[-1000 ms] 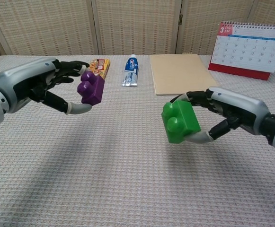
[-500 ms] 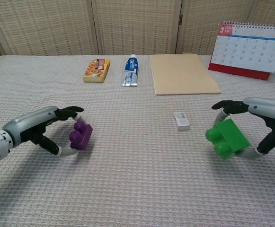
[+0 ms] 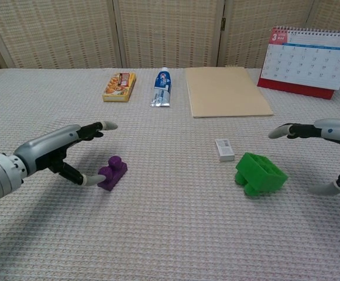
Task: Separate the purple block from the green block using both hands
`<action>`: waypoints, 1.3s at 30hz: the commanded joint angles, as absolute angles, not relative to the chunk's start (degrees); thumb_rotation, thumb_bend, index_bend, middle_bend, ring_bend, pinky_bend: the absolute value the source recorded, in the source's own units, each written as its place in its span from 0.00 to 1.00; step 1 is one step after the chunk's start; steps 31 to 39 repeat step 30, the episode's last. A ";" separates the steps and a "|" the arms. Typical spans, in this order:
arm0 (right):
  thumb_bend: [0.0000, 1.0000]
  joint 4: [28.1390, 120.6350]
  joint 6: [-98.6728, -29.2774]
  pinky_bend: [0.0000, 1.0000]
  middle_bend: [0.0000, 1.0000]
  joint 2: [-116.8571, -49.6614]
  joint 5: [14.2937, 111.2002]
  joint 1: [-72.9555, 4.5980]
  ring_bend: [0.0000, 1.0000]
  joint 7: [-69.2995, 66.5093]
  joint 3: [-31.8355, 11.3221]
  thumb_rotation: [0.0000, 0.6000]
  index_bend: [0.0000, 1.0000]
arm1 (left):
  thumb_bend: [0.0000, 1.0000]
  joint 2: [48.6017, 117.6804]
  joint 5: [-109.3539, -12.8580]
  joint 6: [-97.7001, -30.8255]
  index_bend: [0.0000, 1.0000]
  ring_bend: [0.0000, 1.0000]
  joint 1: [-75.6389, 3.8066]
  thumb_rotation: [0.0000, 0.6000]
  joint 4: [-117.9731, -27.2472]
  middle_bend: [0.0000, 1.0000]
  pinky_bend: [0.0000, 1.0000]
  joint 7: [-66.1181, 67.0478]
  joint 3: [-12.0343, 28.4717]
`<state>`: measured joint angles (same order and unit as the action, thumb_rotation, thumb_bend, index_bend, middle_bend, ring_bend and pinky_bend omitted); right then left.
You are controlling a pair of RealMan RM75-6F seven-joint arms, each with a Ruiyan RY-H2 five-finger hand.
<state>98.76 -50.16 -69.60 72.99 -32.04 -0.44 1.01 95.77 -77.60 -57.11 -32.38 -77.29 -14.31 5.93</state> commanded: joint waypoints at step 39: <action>0.31 100.74 -82.89 0.00 0.00 -68.22 77.15 -8.83 0.00 24.34 4.26 1.00 0.00 | 0.30 70.64 -86.72 -94.47 0.00 0.00 -6.68 1.00 -87.29 0.00 0.00 11.15 -2.62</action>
